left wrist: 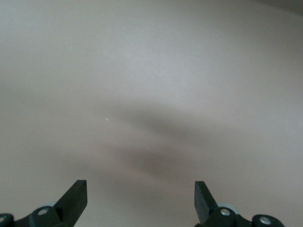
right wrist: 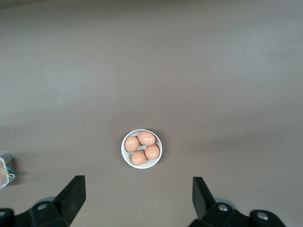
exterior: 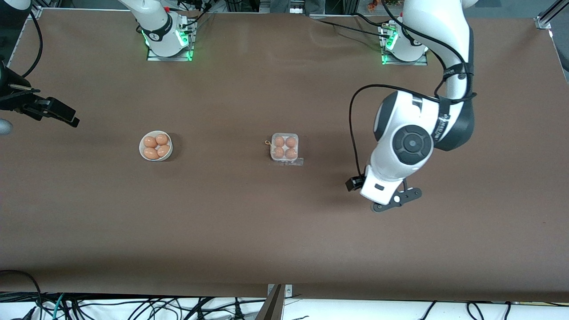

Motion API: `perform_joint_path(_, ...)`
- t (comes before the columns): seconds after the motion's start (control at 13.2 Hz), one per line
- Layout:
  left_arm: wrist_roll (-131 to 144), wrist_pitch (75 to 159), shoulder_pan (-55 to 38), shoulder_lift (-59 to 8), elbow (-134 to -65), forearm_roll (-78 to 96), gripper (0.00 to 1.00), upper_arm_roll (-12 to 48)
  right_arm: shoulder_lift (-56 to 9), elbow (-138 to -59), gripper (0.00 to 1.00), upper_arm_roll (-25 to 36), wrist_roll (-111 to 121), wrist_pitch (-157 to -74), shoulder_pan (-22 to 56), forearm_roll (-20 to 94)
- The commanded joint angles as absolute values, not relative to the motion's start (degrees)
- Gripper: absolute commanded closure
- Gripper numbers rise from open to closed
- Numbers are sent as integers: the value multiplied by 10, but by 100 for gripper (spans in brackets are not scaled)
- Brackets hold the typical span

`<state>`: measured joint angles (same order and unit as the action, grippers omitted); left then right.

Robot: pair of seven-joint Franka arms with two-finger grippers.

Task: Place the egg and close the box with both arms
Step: 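Lift the left gripper away from the closed egg box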

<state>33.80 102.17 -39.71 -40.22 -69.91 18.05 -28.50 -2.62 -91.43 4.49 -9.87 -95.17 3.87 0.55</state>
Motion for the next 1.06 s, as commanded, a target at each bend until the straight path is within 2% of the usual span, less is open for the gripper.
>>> perform_joint_path(0.0, 316, 1012, -344, -376, -685, 168, 0, -266, -18, -921, 0, 42, -91, -951, 38, 2)
perform_joint_path(0.3, 294, 1007, -180, -309, -696, 80, 0, -105, -18, -921, 0, 42, -91, -951, 38, 2)
perform_joint_path(0.46, 260, 997, -90, -260, -741, 21, 0, 0, -18, -922, 0, 42, -91, -951, 38, 2)
perform_joint_path(0.53, 240, 992, -61, -232, -773, 5, 0, 23, -18, -922, 0, 42, -91, -951, 38, 2)
perform_joint_path(0.76, 186, 985, -36, -159, -848, 3, 0, 25, -18, -922, 0, 42, -91, -951, 38, 2)
perform_joint_path(0.99, 183, 975, -35, -116, -895, 3, 0, 24, -18, -922, 0, 42, -91, -951, 38, 2)
